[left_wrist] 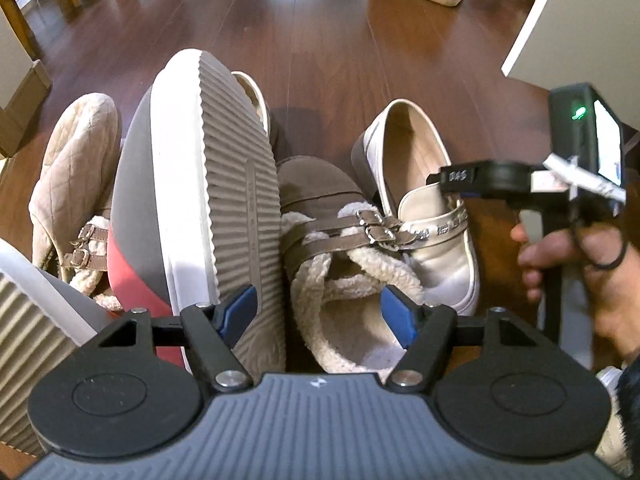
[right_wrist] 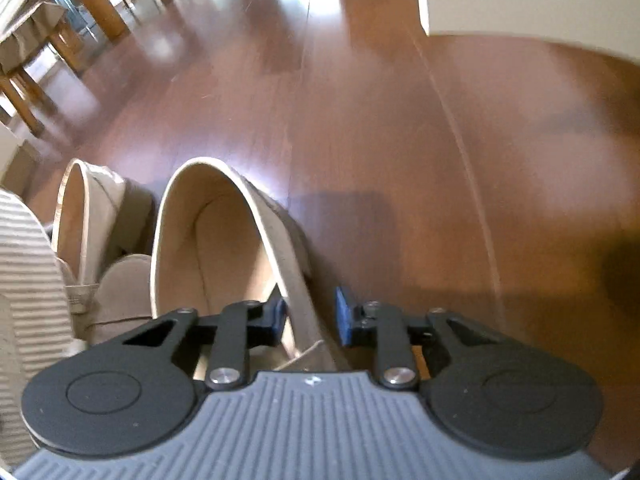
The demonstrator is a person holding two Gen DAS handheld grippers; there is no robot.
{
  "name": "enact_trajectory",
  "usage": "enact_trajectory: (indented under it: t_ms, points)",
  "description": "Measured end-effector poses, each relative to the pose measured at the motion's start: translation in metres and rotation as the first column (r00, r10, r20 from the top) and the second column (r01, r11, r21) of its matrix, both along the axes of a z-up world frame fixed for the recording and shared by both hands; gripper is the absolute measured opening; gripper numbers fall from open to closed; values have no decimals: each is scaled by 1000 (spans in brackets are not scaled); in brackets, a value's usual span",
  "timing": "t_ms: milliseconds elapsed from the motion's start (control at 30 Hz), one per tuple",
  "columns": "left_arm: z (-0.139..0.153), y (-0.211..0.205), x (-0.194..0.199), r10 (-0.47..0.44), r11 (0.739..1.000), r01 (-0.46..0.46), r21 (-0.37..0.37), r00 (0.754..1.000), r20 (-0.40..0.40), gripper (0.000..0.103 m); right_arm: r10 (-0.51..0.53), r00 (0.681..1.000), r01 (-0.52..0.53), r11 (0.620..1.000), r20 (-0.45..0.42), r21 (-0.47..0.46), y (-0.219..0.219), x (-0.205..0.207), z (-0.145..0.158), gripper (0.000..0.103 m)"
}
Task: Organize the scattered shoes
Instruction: 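Grasp the cream rhinestone loafer at its heel with the right gripper, then carry the cream loafer with the right gripper and set it by the cabinet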
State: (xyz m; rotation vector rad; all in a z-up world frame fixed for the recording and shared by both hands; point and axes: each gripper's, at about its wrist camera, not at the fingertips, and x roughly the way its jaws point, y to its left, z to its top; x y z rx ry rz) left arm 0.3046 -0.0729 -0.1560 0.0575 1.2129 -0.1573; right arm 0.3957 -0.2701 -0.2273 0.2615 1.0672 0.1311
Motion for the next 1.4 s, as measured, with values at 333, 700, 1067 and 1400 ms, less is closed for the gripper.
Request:
enact_trajectory:
  t_ms: [333,700,1067,1400]
  points:
    - [1,-21,-9,-64,998,64,-7,998,8,71,-10,998,27,964,65,-263,-71,-39,27,24]
    - [10,-43,1,-113,993,115,-30,993,43,71,-47,997,64,938,57,-340,-20,-96,-4,100]
    - [12,-65,17,-175,985,174,19,982,70,71,84,996,-83,930,-12,-358,-80,-101,-16,76]
    - [-4,-120,0,-280,960,281,-20,959,38,71,-47,993,-4,908,-111,-418,-220,-164,-6,75]
